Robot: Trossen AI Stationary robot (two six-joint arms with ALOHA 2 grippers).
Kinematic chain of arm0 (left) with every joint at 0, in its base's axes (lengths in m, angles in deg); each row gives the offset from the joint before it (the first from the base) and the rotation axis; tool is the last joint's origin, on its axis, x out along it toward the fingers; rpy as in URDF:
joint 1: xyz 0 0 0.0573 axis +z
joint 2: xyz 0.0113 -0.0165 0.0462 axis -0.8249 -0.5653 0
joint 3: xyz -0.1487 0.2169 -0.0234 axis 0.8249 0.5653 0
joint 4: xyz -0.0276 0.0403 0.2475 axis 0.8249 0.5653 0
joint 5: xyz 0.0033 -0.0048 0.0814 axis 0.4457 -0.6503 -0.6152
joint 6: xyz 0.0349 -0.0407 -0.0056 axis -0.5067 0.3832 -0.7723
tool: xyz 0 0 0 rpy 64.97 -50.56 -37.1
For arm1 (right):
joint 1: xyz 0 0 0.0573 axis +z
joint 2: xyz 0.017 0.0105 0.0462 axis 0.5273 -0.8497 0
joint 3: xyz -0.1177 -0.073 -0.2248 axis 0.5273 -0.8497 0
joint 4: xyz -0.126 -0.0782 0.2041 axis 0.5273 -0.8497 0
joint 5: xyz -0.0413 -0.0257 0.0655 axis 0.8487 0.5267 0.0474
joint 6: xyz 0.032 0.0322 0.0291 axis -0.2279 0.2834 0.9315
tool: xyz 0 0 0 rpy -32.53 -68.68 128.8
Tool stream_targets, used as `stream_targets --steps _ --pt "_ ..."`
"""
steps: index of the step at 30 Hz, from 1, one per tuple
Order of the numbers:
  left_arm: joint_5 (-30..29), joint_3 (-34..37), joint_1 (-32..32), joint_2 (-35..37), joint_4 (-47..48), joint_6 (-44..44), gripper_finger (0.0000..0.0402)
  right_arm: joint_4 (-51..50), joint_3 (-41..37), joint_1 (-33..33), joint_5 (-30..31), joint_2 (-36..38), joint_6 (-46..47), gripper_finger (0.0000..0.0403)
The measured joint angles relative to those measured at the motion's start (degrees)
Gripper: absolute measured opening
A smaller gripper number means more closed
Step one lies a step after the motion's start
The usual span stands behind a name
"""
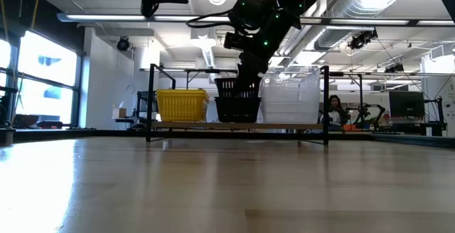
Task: Stack baskets on shelf by color
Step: Stack the black bin on top of the black bin on the shelf, then return to Home Position
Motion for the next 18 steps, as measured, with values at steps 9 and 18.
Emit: stream_targets --steps 9,18 --pt "-0.13 0.0 0.0 0.0 -0.01 0.0 0.0152 0.06 0.03 0.13 1.09 0.01 0.0 0.0074" --pt "-0.13 0.0 0.0 0.0 -0.02 0.0 0.0152 0.34 0.07 1.26 1.31 3.22 0.54 0.0084"
